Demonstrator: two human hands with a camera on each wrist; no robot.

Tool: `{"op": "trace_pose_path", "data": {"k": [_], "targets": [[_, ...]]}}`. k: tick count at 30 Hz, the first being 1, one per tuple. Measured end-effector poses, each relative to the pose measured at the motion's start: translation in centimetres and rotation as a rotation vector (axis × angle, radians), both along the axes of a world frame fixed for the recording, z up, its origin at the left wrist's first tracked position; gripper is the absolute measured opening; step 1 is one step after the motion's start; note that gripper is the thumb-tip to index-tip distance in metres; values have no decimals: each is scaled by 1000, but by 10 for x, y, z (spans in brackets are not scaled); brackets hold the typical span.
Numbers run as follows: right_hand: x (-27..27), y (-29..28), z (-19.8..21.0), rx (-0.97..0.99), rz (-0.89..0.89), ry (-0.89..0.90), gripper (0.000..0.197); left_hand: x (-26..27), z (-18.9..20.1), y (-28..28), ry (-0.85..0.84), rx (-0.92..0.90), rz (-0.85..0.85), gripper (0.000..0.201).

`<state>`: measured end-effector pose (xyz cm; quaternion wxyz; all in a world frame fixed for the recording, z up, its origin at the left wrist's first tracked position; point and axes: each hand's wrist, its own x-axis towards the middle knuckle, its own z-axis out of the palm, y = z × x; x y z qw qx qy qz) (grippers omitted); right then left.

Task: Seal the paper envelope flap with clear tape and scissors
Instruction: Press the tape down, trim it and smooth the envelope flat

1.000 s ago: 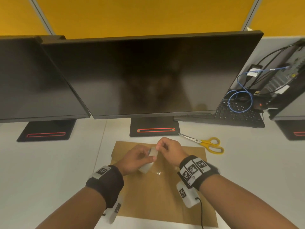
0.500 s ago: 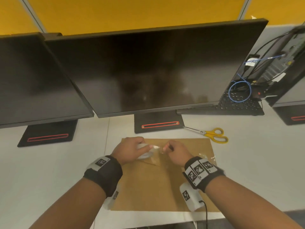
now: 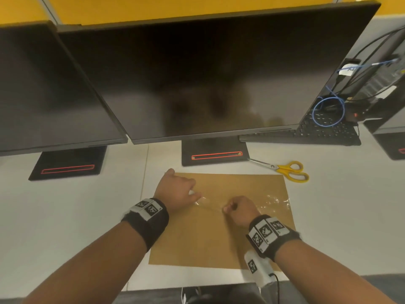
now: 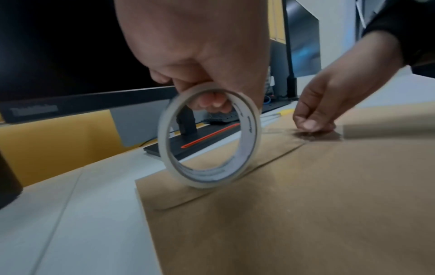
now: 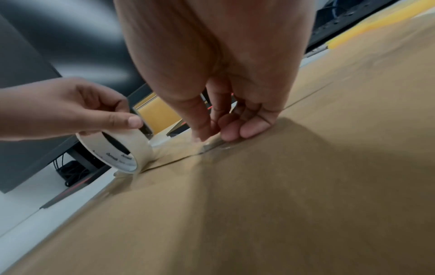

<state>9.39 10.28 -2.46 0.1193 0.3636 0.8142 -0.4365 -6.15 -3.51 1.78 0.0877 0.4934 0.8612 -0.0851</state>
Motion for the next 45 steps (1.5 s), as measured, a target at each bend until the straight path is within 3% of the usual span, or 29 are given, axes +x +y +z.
{"op": "trace_pose_path", "data": {"k": [3, 12, 16, 24, 31, 33, 35, 38, 40, 45], "targets": [[-1, 1, -3, 39, 13, -13, 27, 10, -5, 6, 46, -46, 4, 40], [-6, 4, -12, 86, 77, -85, 26, 36, -7, 23, 116, -212, 17, 10], [-7, 3, -14, 91, 88, -89, 13, 45, -8, 29, 110, -262, 13, 17], [-3, 5, -13, 120, 122, -33, 25, 54, -5, 35, 112, -313, -44, 19], [-1, 6, -13, 102, 105, 44, 7, 55, -2, 39, 98, -333, -25, 18], [1, 4, -11, 159, 179, 106, 13, 55, -2, 39, 110, -334, -25, 18], [-1, -3, -10, 252, 377, 182, 24, 55, -1, 40, 113, -330, -24, 20], [-3, -19, -10, 258, 634, 130, 35, 56, 2, 42, 89, -328, -29, 21], [-1, -24, -9, 257, 667, 51, 41, 54, 8, 41, 66, -334, -21, 22], [4, -27, -12, 315, 721, 80, 65, 23, 22, 22, -108, -260, 98, 46]]}}
